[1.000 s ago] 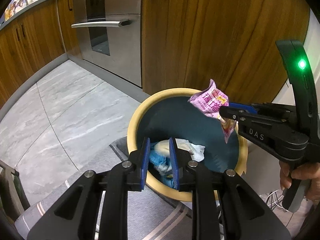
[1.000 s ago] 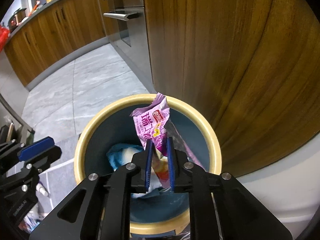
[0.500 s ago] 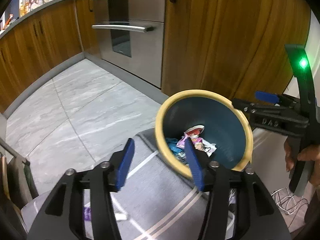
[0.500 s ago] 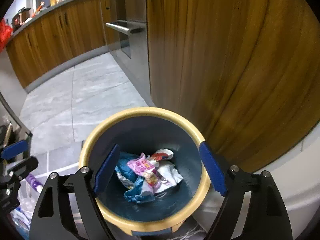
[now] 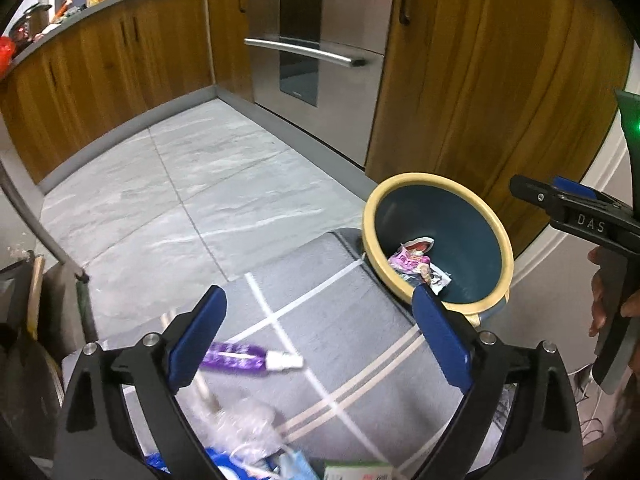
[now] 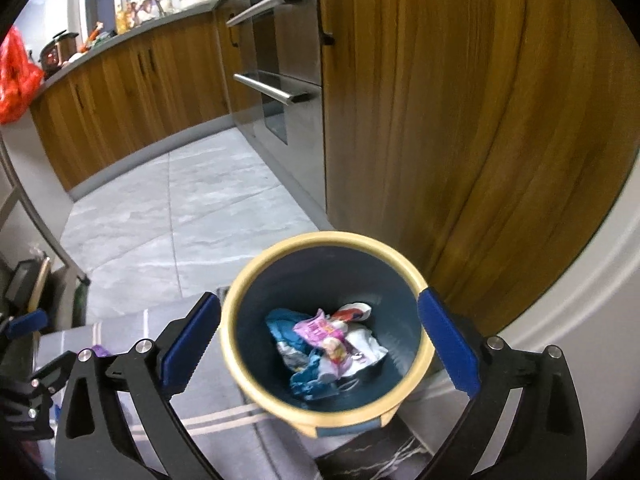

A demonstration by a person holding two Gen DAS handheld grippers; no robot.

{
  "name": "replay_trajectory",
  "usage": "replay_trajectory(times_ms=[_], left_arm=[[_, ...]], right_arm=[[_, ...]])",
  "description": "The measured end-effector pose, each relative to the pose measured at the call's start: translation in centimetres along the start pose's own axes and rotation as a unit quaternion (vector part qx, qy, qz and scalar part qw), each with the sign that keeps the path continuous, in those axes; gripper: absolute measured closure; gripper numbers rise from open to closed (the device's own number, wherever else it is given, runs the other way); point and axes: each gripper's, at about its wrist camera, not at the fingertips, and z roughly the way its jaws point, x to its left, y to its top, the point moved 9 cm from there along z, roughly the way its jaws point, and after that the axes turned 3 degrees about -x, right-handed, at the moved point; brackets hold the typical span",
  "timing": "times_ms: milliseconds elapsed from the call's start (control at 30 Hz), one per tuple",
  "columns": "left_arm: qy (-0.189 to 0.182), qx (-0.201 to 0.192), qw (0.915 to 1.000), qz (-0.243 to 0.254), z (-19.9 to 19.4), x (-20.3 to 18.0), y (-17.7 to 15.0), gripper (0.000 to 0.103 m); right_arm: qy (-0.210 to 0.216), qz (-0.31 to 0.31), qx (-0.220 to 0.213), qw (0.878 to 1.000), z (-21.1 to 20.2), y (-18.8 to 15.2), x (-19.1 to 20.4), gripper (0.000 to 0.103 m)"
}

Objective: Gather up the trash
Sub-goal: 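Move both tools back toward the remaining trash on the mat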

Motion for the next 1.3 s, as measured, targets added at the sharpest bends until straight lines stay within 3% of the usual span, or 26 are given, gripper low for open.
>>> replay_trajectory(times_ms=[200, 500, 800, 967, 1100, 1300], left_arm=[[0.012, -0.013, 0.9998, -0.007, -4.1, 1.9, -1.2, 0.009], [0.037, -0.019, 0.9989, -0.022, -9.2, 5.1, -4.1, 0.009], [0.070, -0.012, 0.9952, -0.067, -12.6, 9.7, -9.0, 0.006], [0.082, -0.003, 0.9921, -0.095, -13.0, 11.9, -11.2, 0.006], [0.087, -0.004, 0.9924, -0.087, -12.9, 12.7, -11.5, 0.006], [0.088, 0.040, 0.9921, -0.079, -11.2, 13.9, -14.1, 0.006]], right_arm=[[0.027, -0.001, 0.002, 1.000, -3.1, -1.1, 2.7, 0.005], [0.040, -0.079, -0.014, 0.996, -7.2, -2.9, 7.1, 0.005], [0.063, -0.160, 0.001, 0.985, -9.2, -6.7, 12.5, 0.005], [0.088, -0.199, 0.024, 0.976, -9.4, -9.4, 15.8, 0.005], [0.105, -0.205, 0.050, 0.972, -8.7, -11.1, 17.4, 0.005], [0.110, -0.185, 0.117, 0.970, -6.7, -14.3, 18.9, 0.005]])
